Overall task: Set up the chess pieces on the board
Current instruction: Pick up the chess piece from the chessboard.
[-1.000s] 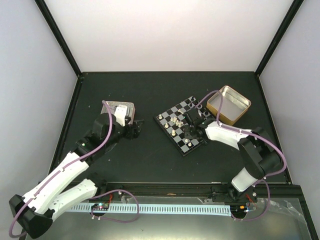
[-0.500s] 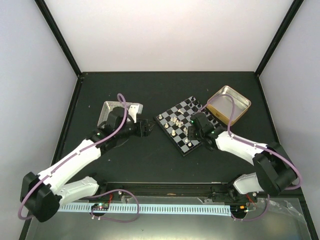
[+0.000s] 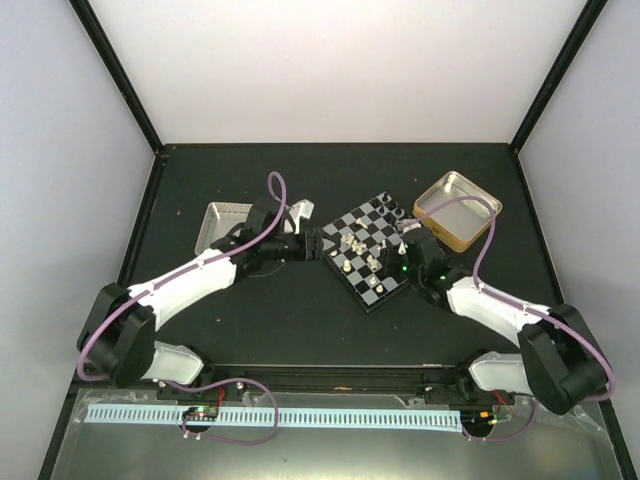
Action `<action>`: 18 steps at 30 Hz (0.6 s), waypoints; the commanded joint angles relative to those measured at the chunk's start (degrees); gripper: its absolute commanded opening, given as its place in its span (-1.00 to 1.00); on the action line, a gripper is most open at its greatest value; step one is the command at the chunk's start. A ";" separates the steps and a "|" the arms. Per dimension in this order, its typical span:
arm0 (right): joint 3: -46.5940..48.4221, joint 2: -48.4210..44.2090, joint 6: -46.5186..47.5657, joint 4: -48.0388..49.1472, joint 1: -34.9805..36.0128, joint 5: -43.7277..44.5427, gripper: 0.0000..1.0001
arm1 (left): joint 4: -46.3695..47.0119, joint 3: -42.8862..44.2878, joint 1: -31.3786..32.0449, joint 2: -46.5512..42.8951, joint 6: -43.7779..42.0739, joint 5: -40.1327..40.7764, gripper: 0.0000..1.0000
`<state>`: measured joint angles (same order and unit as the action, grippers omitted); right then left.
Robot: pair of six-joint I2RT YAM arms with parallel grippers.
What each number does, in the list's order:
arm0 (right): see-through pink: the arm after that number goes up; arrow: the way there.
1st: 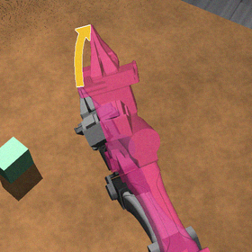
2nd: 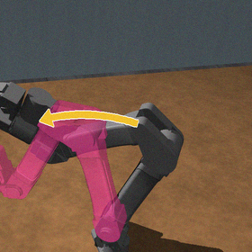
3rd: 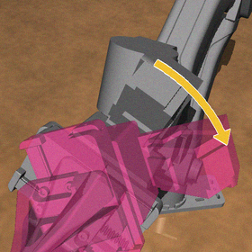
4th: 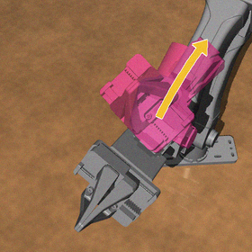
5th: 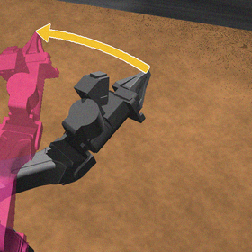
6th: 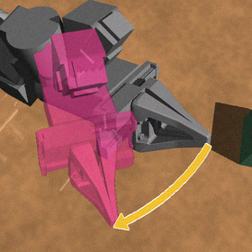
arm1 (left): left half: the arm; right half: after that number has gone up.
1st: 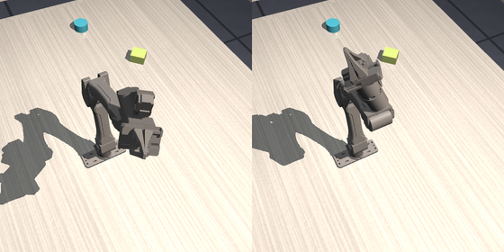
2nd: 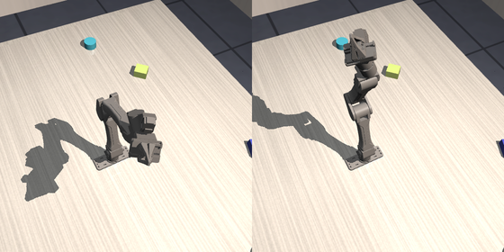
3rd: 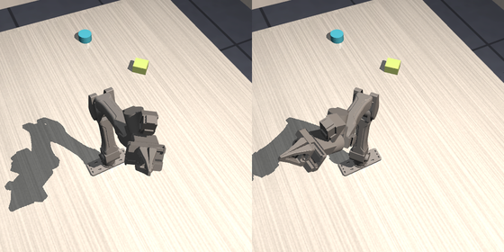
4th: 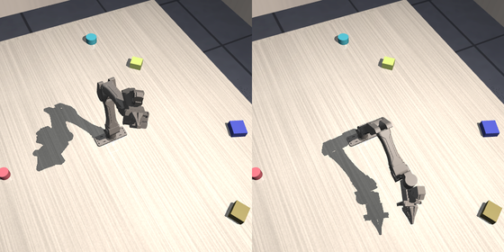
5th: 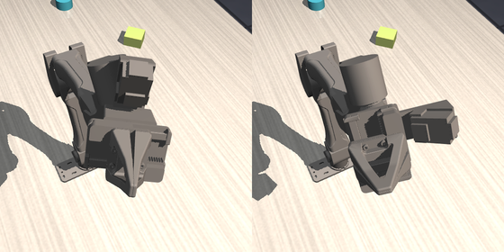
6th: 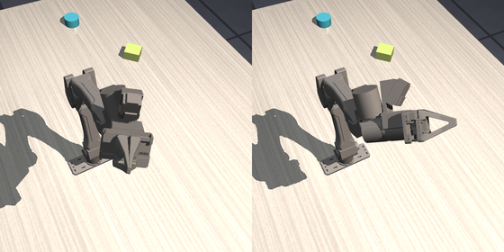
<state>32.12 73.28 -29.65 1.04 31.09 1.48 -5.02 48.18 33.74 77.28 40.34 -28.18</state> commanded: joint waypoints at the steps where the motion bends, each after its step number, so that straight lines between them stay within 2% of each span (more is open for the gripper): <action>1: -2.17 -2.47 1.59 8.43 -1.28 -5.93 -0.72 | 6.69 4.62 -0.26 4.59 3.68 -6.55 0.43; 11: -5.39 -7.27 3.18 17.67 -1.65 -16.77 -0.73 | 7.26 11.76 -0.20 13.75 5.70 -14.52 0.36; 18: -5.48 -7.33 2.05 20.09 -1.65 -18.91 -0.73 | 8.49 13.61 0.03 16.77 7.18 -17.91 0.25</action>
<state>27.03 66.46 -27.49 16.73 29.76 -15.25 1.17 59.05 33.76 92.03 46.13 -42.13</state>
